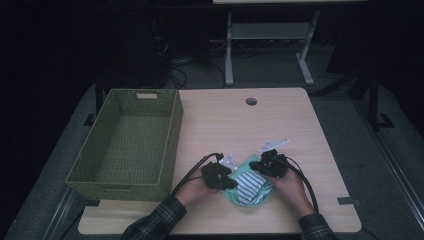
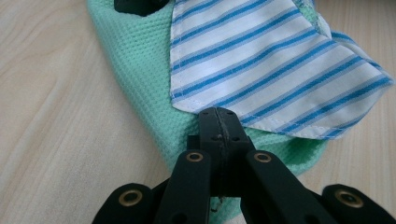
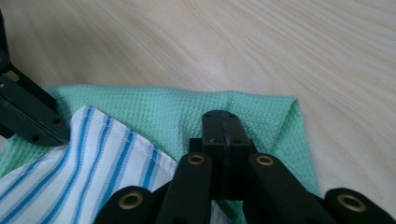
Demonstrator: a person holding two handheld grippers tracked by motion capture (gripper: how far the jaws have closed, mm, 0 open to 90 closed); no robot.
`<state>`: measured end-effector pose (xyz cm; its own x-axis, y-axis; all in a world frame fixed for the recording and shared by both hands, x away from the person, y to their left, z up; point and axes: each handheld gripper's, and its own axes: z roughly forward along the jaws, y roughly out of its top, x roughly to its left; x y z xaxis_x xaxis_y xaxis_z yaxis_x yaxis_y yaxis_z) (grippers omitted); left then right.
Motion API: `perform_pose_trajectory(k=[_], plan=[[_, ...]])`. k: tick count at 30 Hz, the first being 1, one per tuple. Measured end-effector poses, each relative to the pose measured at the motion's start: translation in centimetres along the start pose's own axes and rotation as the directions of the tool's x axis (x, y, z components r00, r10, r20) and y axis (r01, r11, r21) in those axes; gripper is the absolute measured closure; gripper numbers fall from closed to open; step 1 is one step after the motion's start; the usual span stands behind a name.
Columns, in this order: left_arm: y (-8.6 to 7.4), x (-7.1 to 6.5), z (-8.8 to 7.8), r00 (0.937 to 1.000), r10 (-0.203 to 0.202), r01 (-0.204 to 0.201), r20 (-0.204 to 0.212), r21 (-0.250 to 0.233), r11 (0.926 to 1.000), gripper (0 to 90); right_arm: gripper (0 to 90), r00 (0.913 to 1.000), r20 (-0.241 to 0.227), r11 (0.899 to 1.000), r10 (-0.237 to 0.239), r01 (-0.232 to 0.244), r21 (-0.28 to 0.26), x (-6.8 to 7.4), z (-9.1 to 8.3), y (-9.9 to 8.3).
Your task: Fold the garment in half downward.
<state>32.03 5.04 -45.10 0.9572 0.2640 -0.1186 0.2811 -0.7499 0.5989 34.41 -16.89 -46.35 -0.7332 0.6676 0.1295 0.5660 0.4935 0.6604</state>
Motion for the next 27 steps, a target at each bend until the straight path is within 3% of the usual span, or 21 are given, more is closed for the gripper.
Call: perform_pose_trajectory(k=[6, 9, 12, 20, 24, 27], plan=[[-0.1, -0.3, -1.7, 0.9986, -0.039, 0.038, -0.034, -0.037, 0.9986, 86.7, 89.6, 0.9990, 0.042, 0.998, 0.016, -0.013, -0.064, -1.0, -1.5, 0.1], [-0.7, -0.8, -2.3, 0.9981, -0.034, 0.033, -0.051, -0.016, 0.9993, 86.2, 89.6, 0.9978, 0.064, 0.998, 0.014, -0.011, -0.058, -2.0, -1.6, 0.3], [-1.6, -1.4, -2.7, 0.9975, -0.052, 0.051, -0.048, -0.019, 0.9985, 86.3, 89.6, 0.9982, 0.056, 0.998, 0.024, -0.021, -0.053, -2.6, -1.4, 0.3], [-2.0, -0.9, -1.5, 0.9970, -0.046, 0.049, -0.062, 0.050, 0.9975, 86.5, 89.6, 0.9979, 0.063, 1.000, 0.014, -0.014, -0.002, -2.7, -0.1, 0.1], [-1.6, -0.4, -1.4, 0.9960, -0.045, 0.049, -0.077, 0.062, 0.9968, 87.3, 89.6, 0.9974, 0.069, 1.000, 0.020, -0.020, -0.001, -2.9, -0.2, -0.1], [-1.5, -0.1, -1.2, 0.9942, -0.068, 0.072, -0.084, 0.052, 0.9960, 88.1, 89.6, 0.9972, 0.072, 1.000, 0.021, -0.021, -0.001, -3.1, -0.4, -0.3]])
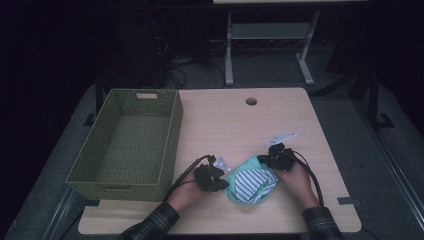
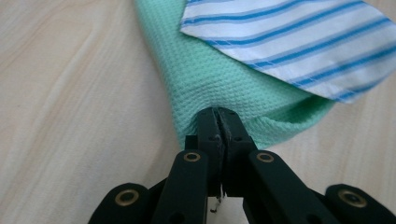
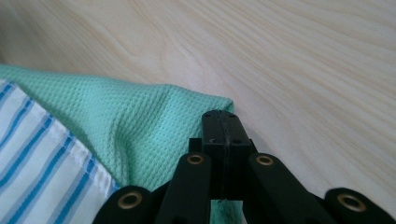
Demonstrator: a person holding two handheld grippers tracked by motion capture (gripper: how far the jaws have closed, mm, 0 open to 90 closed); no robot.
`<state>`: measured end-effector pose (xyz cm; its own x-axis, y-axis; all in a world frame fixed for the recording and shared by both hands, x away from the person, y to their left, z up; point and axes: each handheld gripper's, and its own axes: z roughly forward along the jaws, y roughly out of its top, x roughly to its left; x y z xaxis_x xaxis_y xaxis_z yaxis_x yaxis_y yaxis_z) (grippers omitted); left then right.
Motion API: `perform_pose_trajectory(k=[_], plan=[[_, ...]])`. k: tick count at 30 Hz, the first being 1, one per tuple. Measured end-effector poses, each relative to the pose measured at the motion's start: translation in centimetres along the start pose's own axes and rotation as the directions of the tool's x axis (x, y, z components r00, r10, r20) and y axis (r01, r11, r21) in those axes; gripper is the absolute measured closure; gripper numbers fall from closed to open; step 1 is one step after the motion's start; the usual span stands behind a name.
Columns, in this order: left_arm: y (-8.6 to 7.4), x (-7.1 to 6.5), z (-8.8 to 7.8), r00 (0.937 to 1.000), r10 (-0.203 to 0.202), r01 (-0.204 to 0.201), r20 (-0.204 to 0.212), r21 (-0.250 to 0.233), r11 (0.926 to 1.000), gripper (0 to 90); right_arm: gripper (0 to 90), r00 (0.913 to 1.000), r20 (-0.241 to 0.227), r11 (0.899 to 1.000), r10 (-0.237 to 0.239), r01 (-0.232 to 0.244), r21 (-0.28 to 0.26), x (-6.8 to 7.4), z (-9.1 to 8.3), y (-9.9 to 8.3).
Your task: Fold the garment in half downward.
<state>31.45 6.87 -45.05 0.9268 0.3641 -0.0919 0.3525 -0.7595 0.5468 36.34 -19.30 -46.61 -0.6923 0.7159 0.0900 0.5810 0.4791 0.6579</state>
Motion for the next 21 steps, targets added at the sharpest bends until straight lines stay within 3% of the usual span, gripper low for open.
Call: perform_pose_trajectory(k=[4, 8, 11, 21], plan=[[0.2, 0.6, 0.0, 0.9999, 0.007, -0.007, -0.010, 0.016, 0.9998, 89.2, 89.6, 1.0000, 0.004, 1.000, 0.002, -0.002, 0.000, -0.2, -0.2, -0.2], [0.5, 1.1, 0.3, 0.9996, -0.021, 0.021, -0.021, 0.003, 0.9998, 89.4, 89.6, 0.9999, 0.000, 1.000, 0.013, -0.013, 0.003, -0.6, -0.6, -0.5], [0.9, 1.5, 0.3, 0.9992, -0.012, 0.013, -0.038, 0.020, 0.9997, 89.5, 89.6, 0.9991, -0.008, 0.999, 0.041, -0.041, 0.004, -1.0, -0.9, -0.9], [1.7, 2.7, 0.8, 0.9961, -0.053, 0.053, -0.070, 0.005, 0.9986, 89.5, 89.6, 0.9982, -0.011, 0.998, 0.059, -0.059, 0.005, -1.4, -1.9, -1.9]])
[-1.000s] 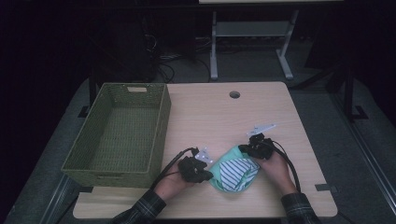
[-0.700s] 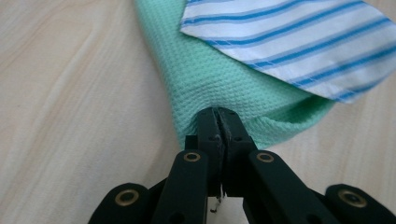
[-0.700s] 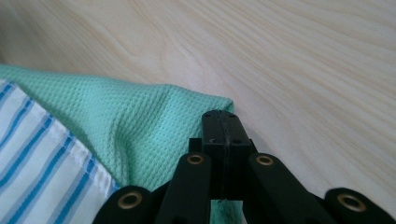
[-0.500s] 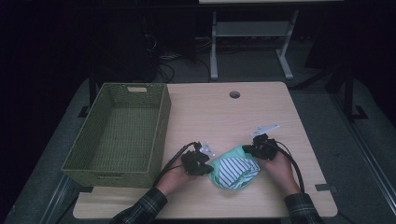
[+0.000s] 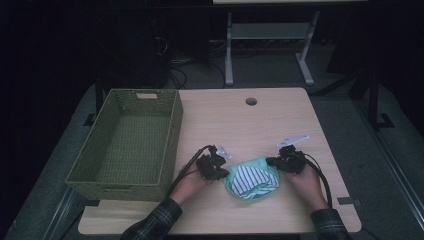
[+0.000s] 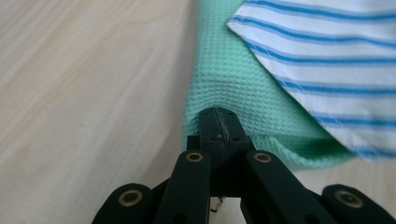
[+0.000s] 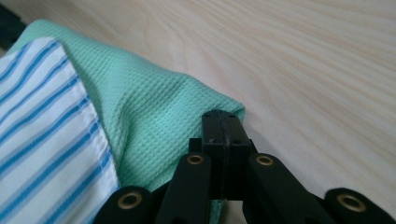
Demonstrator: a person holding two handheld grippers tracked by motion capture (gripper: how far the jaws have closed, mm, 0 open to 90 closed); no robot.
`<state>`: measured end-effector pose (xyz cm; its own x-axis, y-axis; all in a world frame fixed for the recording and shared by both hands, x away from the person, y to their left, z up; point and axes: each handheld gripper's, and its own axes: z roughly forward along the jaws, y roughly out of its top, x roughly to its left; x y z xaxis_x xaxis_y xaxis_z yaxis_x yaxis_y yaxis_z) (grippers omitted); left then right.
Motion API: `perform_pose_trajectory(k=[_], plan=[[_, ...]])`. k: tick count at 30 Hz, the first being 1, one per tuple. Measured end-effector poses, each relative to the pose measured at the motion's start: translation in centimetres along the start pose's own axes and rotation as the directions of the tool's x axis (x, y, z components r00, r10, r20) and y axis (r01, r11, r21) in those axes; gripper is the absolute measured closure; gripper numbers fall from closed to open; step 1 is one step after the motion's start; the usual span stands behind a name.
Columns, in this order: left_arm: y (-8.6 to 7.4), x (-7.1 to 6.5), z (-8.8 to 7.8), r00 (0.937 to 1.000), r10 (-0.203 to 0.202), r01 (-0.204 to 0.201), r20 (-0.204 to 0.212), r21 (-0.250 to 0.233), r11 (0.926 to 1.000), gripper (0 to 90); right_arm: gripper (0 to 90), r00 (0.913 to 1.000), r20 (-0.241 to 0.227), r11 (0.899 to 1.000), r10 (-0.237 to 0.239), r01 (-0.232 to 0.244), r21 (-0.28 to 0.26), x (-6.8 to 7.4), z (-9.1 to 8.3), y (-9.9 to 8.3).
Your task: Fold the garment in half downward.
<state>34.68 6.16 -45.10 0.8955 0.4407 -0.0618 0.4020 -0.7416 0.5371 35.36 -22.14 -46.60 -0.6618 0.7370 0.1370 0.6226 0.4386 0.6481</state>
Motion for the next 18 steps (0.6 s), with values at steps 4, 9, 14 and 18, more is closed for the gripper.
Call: perform_pose_trajectory(k=[4, 9, 14, 18], plan=[[0.6, 0.8, 0.4, 0.9997, -0.011, 0.011, -0.023, -0.006, 0.9999, 89.5, 89.6, 0.9999, 0.007, 1.000, -0.008, 0.008, 0.001, 0.0, -0.5, -0.5], [1.3, 1.7, 0.9, 0.9988, -0.024, 0.024, -0.042, -0.018, 0.9996, 89.5, 89.6, 0.9999, 0.013, 1.000, -0.008, 0.007, 0.014, -0.2, -1.1, -1.0], [2.2, 2.5, 1.4, 0.9974, -0.024, 0.023, -0.067, -0.024, 0.9995, 89.6, 89.7, 0.9999, 0.016, 1.000, -0.004, 0.004, 0.007, -0.4, -1.6, -1.6], [2.7, 3.2, 1.8, 0.9963, -0.032, 0.029, -0.080, -0.035, 0.9990, 89.6, 89.7, 0.9998, 0.010, 1.000, 0.015, -0.015, 0.008, -0.4, -2.0, -2.1]])
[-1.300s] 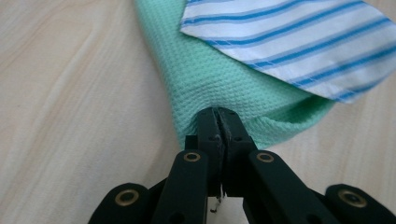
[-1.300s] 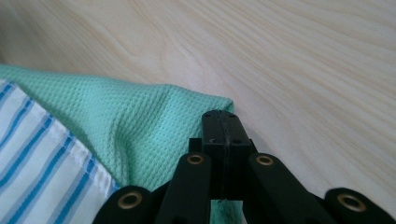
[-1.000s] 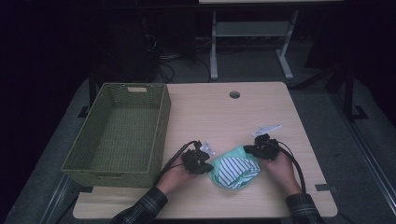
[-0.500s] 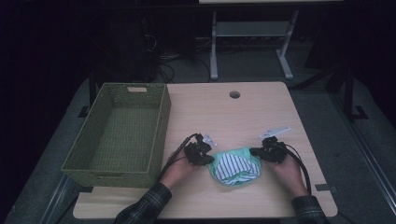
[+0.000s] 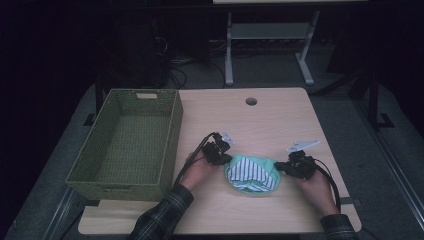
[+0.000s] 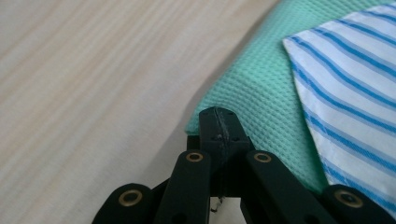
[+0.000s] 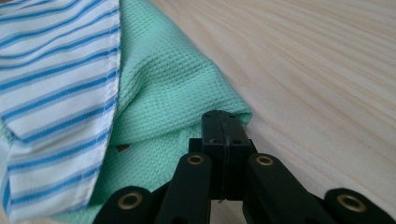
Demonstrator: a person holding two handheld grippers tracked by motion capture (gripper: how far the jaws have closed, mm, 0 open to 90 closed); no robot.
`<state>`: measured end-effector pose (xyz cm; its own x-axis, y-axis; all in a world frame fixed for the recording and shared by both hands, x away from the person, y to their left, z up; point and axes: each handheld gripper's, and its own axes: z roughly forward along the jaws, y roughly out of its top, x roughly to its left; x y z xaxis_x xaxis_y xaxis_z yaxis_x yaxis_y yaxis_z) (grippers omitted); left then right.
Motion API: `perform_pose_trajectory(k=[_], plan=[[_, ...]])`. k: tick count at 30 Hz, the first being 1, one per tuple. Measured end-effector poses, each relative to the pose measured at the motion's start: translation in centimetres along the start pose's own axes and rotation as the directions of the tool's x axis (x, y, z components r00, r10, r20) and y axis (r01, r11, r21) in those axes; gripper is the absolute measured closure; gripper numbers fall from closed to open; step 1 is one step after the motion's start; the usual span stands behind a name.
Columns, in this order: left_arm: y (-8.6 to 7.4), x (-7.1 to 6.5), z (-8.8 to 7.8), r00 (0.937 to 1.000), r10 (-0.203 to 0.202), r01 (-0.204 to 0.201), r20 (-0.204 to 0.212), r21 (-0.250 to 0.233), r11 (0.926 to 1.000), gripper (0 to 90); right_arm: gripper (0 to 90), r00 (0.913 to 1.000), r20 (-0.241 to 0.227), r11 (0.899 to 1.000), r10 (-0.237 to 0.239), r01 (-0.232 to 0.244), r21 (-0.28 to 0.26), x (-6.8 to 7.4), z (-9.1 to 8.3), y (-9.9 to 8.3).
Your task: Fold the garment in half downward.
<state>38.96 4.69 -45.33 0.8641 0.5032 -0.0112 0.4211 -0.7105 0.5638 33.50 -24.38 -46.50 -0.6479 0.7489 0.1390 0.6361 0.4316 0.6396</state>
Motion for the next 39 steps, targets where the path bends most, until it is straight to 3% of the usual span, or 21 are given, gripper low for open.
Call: perform_pose_trajectory(k=[5, 10, 12, 14, 16, 20, 23, 25, 28, 39], plan=[[-0.5, 0.3, -0.9, 0.9997, -0.023, 0.023, 0.007, -0.018, 0.9996, 89.4, 89.7, 1.0000, -0.003, 0.998, 0.003, -0.004, -0.061, -0.6, -0.9, 0.2], [-1.3, 0.0, -2.2, 0.9985, -0.055, 0.055, 0.001, -0.020, 0.9983, 76.1, 89.6, 0.9997, 0.018, 0.995, 0.013, -0.011, -0.097, -1.6, -1.3, 1.3], [-1.7, -0.2, -2.9, 0.9973, -0.072, 0.072, 0.011, -0.028, 0.9970, 68.5, 89.6, 0.9996, 0.028, 0.997, 0.010, -0.008, -0.079, -2.0, -0.9, 1.7], [-2.1, -0.5, -3.4, 0.9968, -0.077, 0.078, 0.022, -0.031, 0.9965, 63.2, 89.7, 0.9998, 0.008, 0.996, 0.017, -0.016, -0.085, -2.4, -0.5, 2.1], [-2.4, -0.9, -3.7, 0.9969, -0.072, 0.073, 0.032, -0.040, 0.9965, 56.3, 89.7, 0.9999, -0.002, 0.996, 0.010, -0.010, -0.093, -2.7, 0.0, 2.3], [-3.1, -1.6, -4.2, 0.9975, -0.059, 0.060, 0.038, -0.036, 0.9975, 42.9, 89.6, 0.9997, -0.017, 0.998, 0.019, -0.020, -0.058, -3.0, 1.3, 2.0], [-3.6, -2.0, -4.6, 0.9968, -0.058, 0.060, 0.055, -0.029, 0.9978, 33.8, 89.6, 0.9996, -0.020, 0.998, 0.017, -0.018, -0.054, -3.0, 1.3, 1.8], [-4.1, -2.1, -4.9, 0.9979, -0.046, 0.047, 0.046, -0.024, 0.9986, 27.2, 89.6, 0.9995, -0.031, 0.999, 0.010, -0.012, -0.046, -2.9, 1.2, 1.6], [-4.6, -2.5, -5.2, 0.9973, -0.057, 0.059, 0.046, -0.034, 0.9977, 19.8, 89.6, 0.9992, -0.040, 1.000, -0.006, 0.005, -0.029, -2.6, 1.2, 1.4], [-5.1, -2.9, -5.7, 0.9973, -0.053, 0.055, 0.050, -0.039, 0.9977, 17.5, 89.5, 0.9960, -0.072, 0.999, -0.053, 0.052, -0.016, -1.2, 0.2, 0.3]])
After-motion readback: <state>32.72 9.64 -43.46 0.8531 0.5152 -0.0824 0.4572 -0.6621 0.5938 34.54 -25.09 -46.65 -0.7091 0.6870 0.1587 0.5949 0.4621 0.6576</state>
